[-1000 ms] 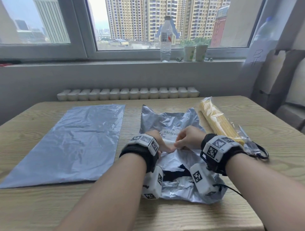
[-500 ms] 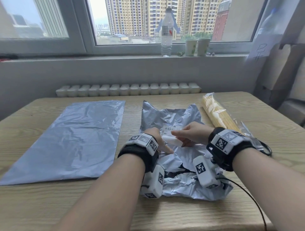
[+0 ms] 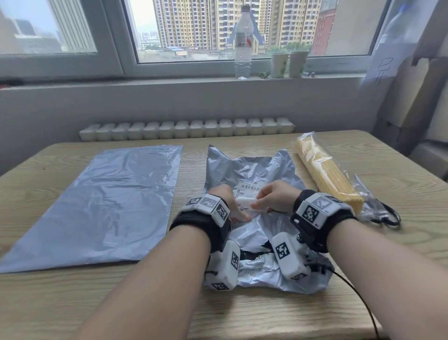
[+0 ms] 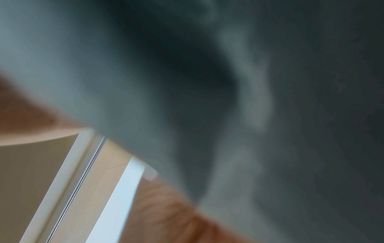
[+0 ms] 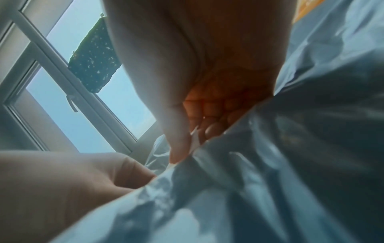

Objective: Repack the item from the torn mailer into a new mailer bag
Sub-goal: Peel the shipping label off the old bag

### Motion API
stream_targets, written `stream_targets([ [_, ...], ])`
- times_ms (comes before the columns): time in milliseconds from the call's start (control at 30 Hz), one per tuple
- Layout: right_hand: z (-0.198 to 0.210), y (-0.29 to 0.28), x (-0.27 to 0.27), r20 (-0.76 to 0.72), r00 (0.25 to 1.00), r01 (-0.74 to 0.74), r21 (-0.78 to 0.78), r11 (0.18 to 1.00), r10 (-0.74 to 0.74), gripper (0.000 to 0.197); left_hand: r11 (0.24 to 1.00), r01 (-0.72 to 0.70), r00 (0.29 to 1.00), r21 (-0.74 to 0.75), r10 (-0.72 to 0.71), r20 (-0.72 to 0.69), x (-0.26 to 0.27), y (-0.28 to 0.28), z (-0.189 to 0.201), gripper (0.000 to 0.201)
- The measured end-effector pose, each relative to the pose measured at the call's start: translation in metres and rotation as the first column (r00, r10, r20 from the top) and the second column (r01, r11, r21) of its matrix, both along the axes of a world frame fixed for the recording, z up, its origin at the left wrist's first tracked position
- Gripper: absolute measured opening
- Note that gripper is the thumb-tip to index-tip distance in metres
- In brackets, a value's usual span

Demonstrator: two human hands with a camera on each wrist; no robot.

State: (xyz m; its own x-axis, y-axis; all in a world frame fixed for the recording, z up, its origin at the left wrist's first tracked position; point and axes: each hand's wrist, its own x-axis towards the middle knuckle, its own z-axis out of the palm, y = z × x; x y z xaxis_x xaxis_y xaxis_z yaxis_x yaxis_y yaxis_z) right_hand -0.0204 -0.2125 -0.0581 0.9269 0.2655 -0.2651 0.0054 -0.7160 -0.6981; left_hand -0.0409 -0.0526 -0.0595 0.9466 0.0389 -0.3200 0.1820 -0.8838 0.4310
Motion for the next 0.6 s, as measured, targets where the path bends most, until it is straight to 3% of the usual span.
stream_targets([
  [133, 0.0000, -0.0006, 0.0013, -0.008, 1.000, 0.027, 0.025, 0.999, -0.027, 0.019, 1.000, 0.015, 1.000, 0.018, -0.015, 0.007, -0.0013, -0.0005, 0.0000, 0.042],
  [600, 0.0004, -0.0081, 0.0036, -0.060, 0.996, 0.076, 0.119, 0.990, -0.070, 0.012, 0.996, 0.051, 0.999, 0.068, -0.051, 0.009, -0.0032, -0.0014, 0.0015, 0.046],
])
